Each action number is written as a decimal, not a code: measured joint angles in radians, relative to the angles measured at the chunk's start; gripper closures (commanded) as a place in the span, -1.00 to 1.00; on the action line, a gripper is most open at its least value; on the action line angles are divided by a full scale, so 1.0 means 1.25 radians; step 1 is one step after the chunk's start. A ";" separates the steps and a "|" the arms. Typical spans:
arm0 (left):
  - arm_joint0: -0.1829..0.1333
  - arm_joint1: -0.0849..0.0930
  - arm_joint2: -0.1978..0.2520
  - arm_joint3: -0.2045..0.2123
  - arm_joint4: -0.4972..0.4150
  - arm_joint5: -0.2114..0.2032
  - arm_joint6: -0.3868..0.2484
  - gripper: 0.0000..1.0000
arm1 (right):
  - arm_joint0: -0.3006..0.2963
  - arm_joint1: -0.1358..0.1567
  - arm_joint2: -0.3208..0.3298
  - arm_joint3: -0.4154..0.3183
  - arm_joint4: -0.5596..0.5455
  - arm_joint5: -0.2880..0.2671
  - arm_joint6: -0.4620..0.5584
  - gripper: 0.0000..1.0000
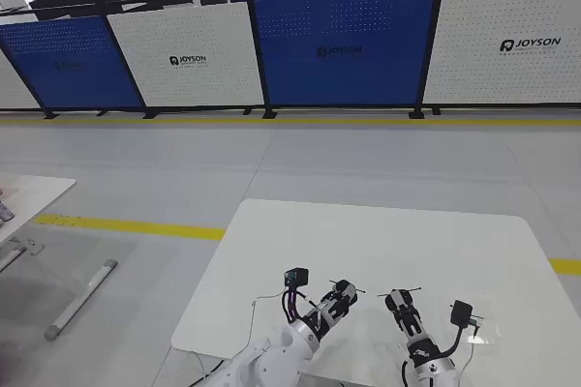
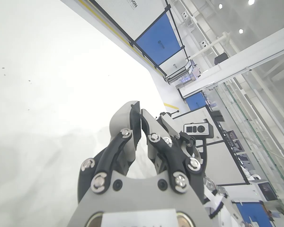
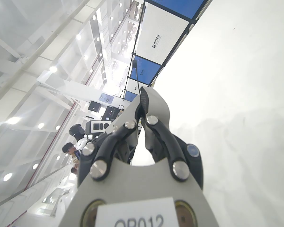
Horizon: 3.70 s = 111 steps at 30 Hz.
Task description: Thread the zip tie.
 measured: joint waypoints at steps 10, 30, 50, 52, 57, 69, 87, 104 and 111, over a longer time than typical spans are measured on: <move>0.000 0.000 0.000 0.000 0.000 0.000 0.000 1.00 | 0.030 -0.006 -0.023 0.001 -0.010 0.049 0.041 1.00; 0.000 0.000 0.000 0.000 0.000 0.000 0.000 1.00 | 0.047 -0.014 -0.031 0.013 -0.013 0.064 0.037 1.00; 0.000 0.000 0.000 0.000 0.000 0.000 0.000 1.00 | 0.061 -0.022 -0.044 0.033 -0.025 0.052 0.052 1.00; 0.000 0.000 0.000 0.000 0.000 0.000 0.000 1.00 | 0.060 -0.021 -0.043 0.034 -0.030 0.044 0.055 1.00; 0.000 0.000 0.000 0.000 -0.004 -0.004 0.001 1.00 | 0.059 -0.022 -0.040 0.037 -0.026 0.041 0.055 1.00; 0.002 -0.001 0.002 -0.006 -0.053 -0.064 -0.027 1.00 | 0.050 -0.021 -0.023 0.035 0.020 -0.004 0.088 1.00; -0.001 -0.003 0.013 -0.004 0.007 -0.020 0.007 0.54 | 0.035 -0.020 -0.006 0.022 0.006 -0.002 0.078 1.00; -0.021 -0.009 0.031 0.005 0.023 0.014 -0.005 1.00 | 0.020 -0.020 0.000 0.003 -0.025 0.009 0.064 1.00; -0.026 -0.011 0.035 0.010 0.020 0.015 -0.004 1.00 | 0.019 -0.021 0.003 0.004 -0.020 0.004 0.066 1.00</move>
